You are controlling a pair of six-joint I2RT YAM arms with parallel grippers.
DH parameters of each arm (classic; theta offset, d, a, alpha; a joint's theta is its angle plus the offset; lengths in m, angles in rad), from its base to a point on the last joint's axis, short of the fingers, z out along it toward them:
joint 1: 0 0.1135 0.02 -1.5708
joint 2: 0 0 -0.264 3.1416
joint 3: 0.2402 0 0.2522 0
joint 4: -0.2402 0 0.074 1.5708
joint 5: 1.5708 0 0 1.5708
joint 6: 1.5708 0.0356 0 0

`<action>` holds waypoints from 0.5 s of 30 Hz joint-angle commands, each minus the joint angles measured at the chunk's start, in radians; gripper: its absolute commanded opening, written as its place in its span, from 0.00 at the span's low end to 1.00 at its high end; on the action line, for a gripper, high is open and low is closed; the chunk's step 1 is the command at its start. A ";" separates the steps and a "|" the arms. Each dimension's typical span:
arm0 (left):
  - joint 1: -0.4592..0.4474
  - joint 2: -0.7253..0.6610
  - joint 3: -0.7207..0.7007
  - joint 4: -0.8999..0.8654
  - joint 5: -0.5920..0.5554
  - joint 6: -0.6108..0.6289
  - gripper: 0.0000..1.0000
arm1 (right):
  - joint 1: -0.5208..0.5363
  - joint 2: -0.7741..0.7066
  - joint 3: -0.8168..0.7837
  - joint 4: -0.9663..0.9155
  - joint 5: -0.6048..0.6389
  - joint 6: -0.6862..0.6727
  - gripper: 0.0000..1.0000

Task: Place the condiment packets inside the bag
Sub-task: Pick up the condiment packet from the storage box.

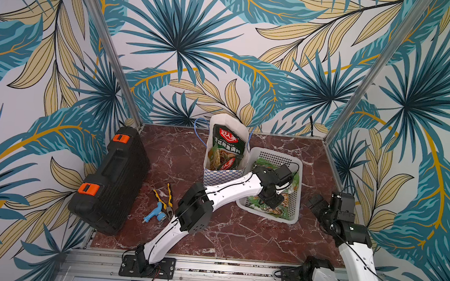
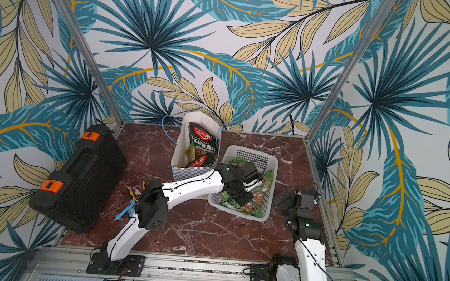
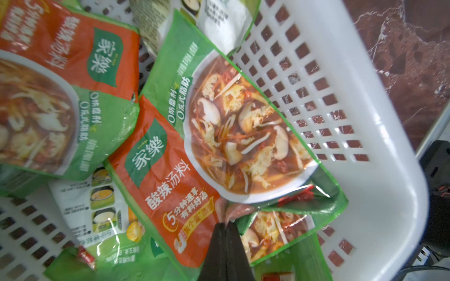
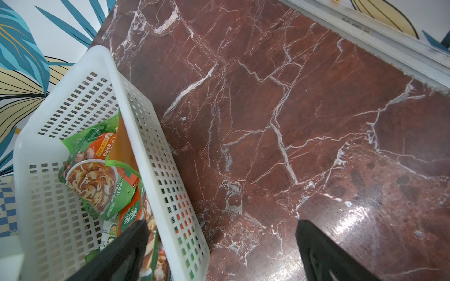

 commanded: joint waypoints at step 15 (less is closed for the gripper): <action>-0.009 -0.557 -0.240 0.208 -0.162 -0.035 0.00 | 0.003 0.036 0.015 0.093 -0.155 -0.091 1.00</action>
